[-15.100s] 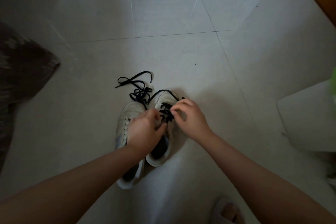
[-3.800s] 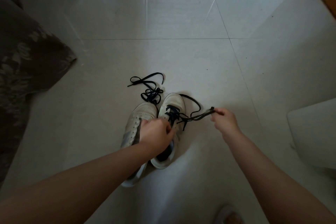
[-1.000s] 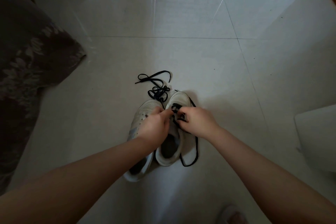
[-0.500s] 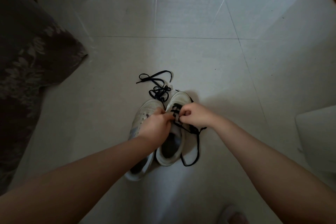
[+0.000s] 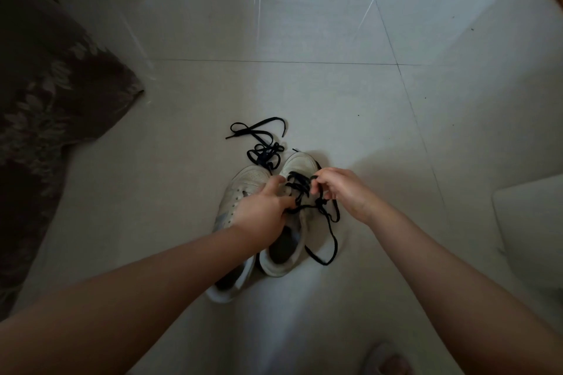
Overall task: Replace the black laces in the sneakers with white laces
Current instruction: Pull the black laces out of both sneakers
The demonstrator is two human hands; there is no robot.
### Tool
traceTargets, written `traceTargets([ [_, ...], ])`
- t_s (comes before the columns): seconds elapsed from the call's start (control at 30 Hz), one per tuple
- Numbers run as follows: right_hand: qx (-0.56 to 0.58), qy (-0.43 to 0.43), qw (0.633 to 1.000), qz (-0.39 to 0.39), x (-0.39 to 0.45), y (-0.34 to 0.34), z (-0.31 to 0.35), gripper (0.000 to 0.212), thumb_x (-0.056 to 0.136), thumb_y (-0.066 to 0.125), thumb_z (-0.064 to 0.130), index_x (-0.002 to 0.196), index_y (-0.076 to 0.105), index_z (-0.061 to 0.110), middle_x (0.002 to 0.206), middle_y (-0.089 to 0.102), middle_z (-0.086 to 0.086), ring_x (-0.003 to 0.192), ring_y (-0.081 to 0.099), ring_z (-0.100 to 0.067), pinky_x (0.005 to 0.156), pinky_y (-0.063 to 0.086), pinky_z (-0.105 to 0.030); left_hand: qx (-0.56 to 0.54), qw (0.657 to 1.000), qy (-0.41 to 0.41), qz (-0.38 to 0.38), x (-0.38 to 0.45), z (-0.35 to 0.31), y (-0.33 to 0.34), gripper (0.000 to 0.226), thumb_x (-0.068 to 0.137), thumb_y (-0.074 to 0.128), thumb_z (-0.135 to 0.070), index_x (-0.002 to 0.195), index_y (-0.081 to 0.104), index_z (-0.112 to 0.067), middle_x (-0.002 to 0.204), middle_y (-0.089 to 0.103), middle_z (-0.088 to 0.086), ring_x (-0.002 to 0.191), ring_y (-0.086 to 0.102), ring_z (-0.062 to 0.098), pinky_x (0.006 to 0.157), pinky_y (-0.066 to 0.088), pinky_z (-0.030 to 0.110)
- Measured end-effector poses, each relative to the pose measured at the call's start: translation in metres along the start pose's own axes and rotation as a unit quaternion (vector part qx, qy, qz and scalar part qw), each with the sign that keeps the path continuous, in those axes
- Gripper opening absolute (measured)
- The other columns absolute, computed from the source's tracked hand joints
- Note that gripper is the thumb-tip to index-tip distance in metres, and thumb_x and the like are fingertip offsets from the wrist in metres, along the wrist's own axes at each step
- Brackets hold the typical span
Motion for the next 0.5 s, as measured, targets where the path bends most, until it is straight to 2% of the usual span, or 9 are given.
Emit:
traceTargets([
  [0.1, -0.023, -0.004, 1.000, 0.001, -0.002, 0.002, -0.001, 0.025, 0.092, 0.050, 0.020, 0.071, 0.063, 0.013, 0.057, 0.062, 0.001, 0.067, 0.056, -0.016, 0.073, 0.045, -0.031, -0.015, 0.999, 0.033, 0.001, -0.002, 0.002, 0.002, 0.029, 0.085, 0.055, -0.028, 0.113, 0.060, -0.024, 0.146, 0.027, 0.002, 0.132, 0.031, 0.021, 0.091, 0.045, 0.035],
  [0.17, -0.124, 0.000, 0.992, -0.001, -0.002, 0.000, -0.005, 0.029, 0.094, 0.052, 0.030, 0.077, 0.065, 0.011, 0.052, 0.062, 0.002, 0.056, 0.059, -0.012, 0.070, 0.048, -0.028, -0.051, 0.998, 0.044, 0.001, -0.005, 0.006, -0.001, 0.023, 0.079, 0.059, -0.028, 0.101, 0.062, -0.020, 0.138, 0.036, 0.003, 0.129, 0.033, 0.022, 0.098, 0.040, 0.038],
  [0.23, -0.264, -0.030, 0.964, -0.018, -0.002, -0.001, -0.014, 0.022, 0.093, 0.056, 0.033, 0.085, 0.066, 0.015, 0.053, 0.061, 0.006, 0.050, 0.058, -0.008, 0.064, 0.049, -0.026, -0.037, 0.996, 0.077, -0.016, -0.008, 0.011, -0.005, 0.019, 0.075, 0.056, -0.037, 0.081, 0.064, -0.020, 0.127, 0.048, 0.002, 0.121, 0.043, 0.023, 0.097, 0.040, 0.040],
  [0.3, -0.324, -0.089, 0.940, -0.061, -0.005, 0.002, -0.019, 0.010, 0.089, 0.062, 0.034, 0.094, 0.063, 0.025, 0.060, 0.054, 0.010, 0.054, 0.053, -0.008, 0.061, 0.046, -0.029, -0.009, 0.992, 0.120, -0.048, -0.012, 0.018, -0.004, 0.035, 0.074, 0.049, -0.051, 0.064, 0.065, -0.022, 0.114, 0.058, -0.001, 0.109, 0.055, 0.021, 0.094, 0.041, 0.040],
  [0.37, -0.309, -0.152, 0.935, -0.083, -0.010, 0.007, -0.019, 0.010, 0.086, 0.065, 0.035, 0.092, 0.058, 0.032, 0.064, 0.047, 0.009, 0.058, 0.045, -0.007, 0.059, 0.040, -0.028, -0.015, 0.988, 0.129, -0.083, -0.016, 0.021, -0.004, 0.046, 0.080, 0.047, -0.056, 0.055, 0.067, -0.022, 0.106, 0.065, -0.004, 0.099, 0.061, 0.017, 0.091, 0.042, 0.038],
  [0.43, -0.303, -0.197, 0.930, -0.061, -0.015, 0.011, -0.015, 0.011, 0.083, 0.066, 0.037, 0.086, 0.056, 0.035, 0.071, 0.044, 0.010, 0.064, 0.045, -0.006, 0.060, 0.041, -0.029, -0.031, 0.985, 0.122, -0.116, -0.017, 0.025, -0.005, 0.052, 0.086, 0.045, -0.051, 0.052, 0.068, -0.020, 0.098, 0.068, -0.007, 0.093, 0.064, 0.013, 0.087, 0.044, 0.036],
  [0.5, -0.357, -0.198, 0.912, -0.037, -0.018, 0.015, -0.010, 0.007, 0.082, 0.067, 0.038, 0.083, 0.061, 0.035, 0.084, 0.045, 0.011, 0.077, 0.051, -0.010, 0.066, 0.045, -0.029, -0.026, 0.985, 0.118, -0.126, -0.016, 0.027, -0.006, 0.049, 0.086, 0.044, -0.047, 0.052, 0.069, -0.020, 0.093, 0.069, -0.007, 0.090, 0.065, 0.015, 0.084, 0.046, 0.035],
])
Point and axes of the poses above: each hand's wrist, its own x-axis towards the middle knuckle, its own y-axis out of the palm, z = x × y, the point moved 2 cm from there along x, towards the middle knuckle
